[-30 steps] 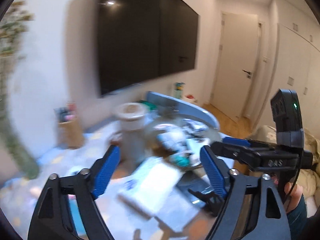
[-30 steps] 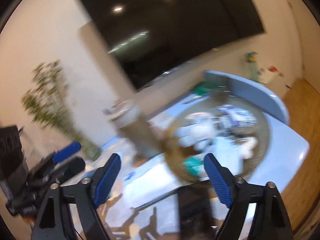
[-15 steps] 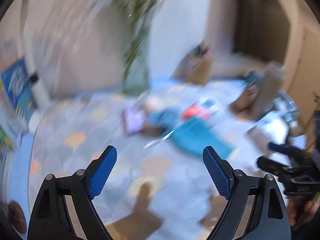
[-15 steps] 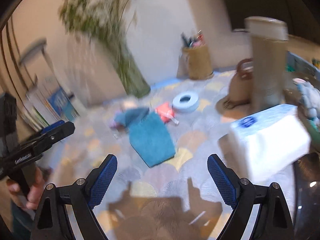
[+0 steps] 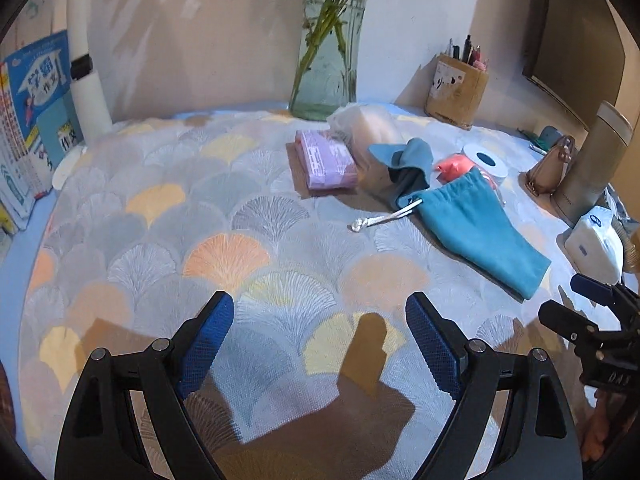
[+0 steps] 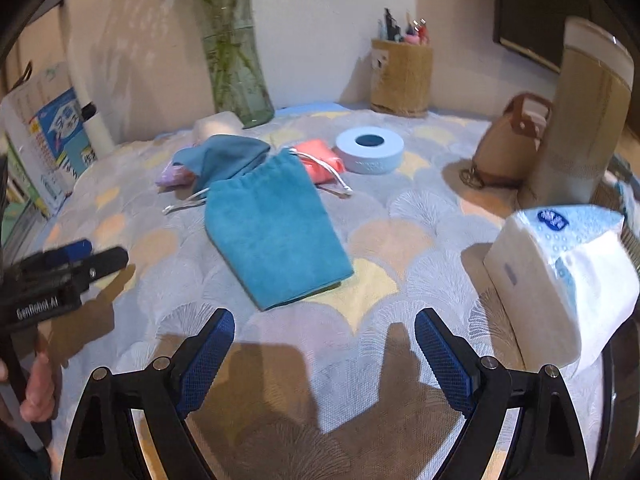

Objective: Organize soft objects
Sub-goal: 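Bring both grippers back to the teal pouch and blue cloth, then grasp the teal drawstring pouch with right gripper while left gripper grasps blue cloth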

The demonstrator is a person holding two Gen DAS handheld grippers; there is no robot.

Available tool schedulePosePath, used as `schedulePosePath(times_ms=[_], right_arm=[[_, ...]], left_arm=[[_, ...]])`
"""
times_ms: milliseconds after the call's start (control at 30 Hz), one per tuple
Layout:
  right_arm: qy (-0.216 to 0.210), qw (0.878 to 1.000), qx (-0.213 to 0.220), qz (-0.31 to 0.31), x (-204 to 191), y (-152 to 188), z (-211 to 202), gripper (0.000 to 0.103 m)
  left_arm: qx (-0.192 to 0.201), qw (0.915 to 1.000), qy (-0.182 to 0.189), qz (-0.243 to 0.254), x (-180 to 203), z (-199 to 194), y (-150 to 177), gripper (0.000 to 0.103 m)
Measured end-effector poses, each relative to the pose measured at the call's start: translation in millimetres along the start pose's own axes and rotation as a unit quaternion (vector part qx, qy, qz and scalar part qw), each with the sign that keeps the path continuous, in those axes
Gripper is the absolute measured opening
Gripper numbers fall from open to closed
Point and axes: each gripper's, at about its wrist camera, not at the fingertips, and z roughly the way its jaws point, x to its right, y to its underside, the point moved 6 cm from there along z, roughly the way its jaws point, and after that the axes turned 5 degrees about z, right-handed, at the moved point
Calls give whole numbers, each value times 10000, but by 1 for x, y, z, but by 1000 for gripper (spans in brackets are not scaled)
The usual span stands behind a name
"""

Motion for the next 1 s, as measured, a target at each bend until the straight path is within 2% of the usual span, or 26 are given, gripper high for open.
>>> schedulePosePath(times_ms=[467, 700, 867, 1000], right_arm=[[-98, 9998, -140, 46, -2, 0, 0, 91], [-473, 9980, -419, 25, -21, -12, 6, 91], [-21, 9960, -577, -684, -47, -29, 28, 91], [129, 9949, -577, -813, -54, -35, 49, 91]], left_arm=[[50, 9999, 116, -56, -1, -2, 0, 87], [88, 9997, 196, -139, -3, -4, 0, 87], [82, 9986, 340, -403, -10, -4, -1, 87], [2, 9971, 511, -572, -13, -4, -5, 86]])
